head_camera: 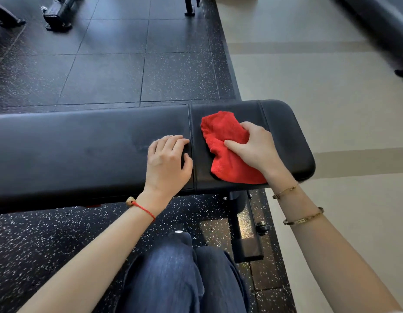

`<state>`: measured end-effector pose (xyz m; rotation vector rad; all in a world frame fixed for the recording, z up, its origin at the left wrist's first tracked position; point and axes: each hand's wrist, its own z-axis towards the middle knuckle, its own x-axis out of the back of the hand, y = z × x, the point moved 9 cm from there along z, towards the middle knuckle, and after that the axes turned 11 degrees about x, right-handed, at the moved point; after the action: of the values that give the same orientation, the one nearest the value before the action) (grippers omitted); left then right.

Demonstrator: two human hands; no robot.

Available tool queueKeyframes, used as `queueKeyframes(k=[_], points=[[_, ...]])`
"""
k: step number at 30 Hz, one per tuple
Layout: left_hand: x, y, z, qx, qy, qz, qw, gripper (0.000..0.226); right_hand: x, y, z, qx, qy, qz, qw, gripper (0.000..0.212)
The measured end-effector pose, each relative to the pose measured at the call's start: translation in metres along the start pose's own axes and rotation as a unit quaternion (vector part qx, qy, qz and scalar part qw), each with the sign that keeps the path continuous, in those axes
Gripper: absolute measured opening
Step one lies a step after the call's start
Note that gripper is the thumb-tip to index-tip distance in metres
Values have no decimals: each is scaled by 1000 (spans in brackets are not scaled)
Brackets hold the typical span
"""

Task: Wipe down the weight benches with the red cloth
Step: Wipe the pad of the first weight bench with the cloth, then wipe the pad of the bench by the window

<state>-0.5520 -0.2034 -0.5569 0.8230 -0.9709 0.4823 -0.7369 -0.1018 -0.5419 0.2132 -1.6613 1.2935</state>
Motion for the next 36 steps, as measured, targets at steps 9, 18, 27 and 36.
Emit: queueKeyframes(k=[9, 18, 27, 36], points=[[96, 31, 26, -15, -39, -11, 999, 27, 54, -42, -23, -113, -14, 192, 975, 36], [257, 100, 76, -43, -69, -26, 996, 25, 190, -136, -46, -184, -14, 242, 952, 41], [377, 172, 128, -39, -146, -74, 986, 24, 329, -218, -63, -232, 60, 288, 927, 48], [392, 245, 156, -72, -200, -127, 969, 22, 406, -206, -77, -245, 133, 311, 908, 47]])
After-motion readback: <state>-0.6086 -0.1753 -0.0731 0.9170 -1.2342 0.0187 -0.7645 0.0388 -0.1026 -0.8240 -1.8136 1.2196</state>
